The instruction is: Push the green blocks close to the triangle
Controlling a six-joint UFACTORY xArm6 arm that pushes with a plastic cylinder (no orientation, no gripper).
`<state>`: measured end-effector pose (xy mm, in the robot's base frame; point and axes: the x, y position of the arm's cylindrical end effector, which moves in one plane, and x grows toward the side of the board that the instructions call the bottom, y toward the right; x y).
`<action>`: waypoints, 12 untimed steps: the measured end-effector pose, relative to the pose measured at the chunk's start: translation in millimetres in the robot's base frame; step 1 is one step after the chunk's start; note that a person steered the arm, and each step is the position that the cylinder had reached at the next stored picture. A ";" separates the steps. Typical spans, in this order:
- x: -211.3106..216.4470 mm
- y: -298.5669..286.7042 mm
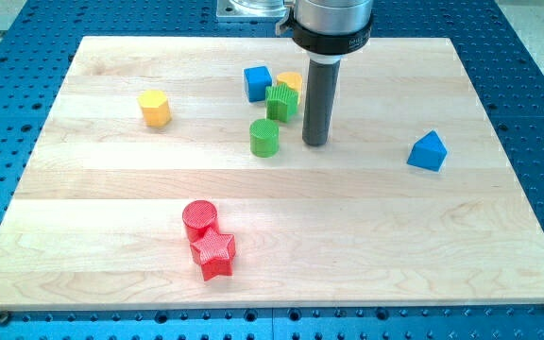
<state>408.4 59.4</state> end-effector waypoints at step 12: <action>71.2 -36.9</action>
<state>479.6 22.5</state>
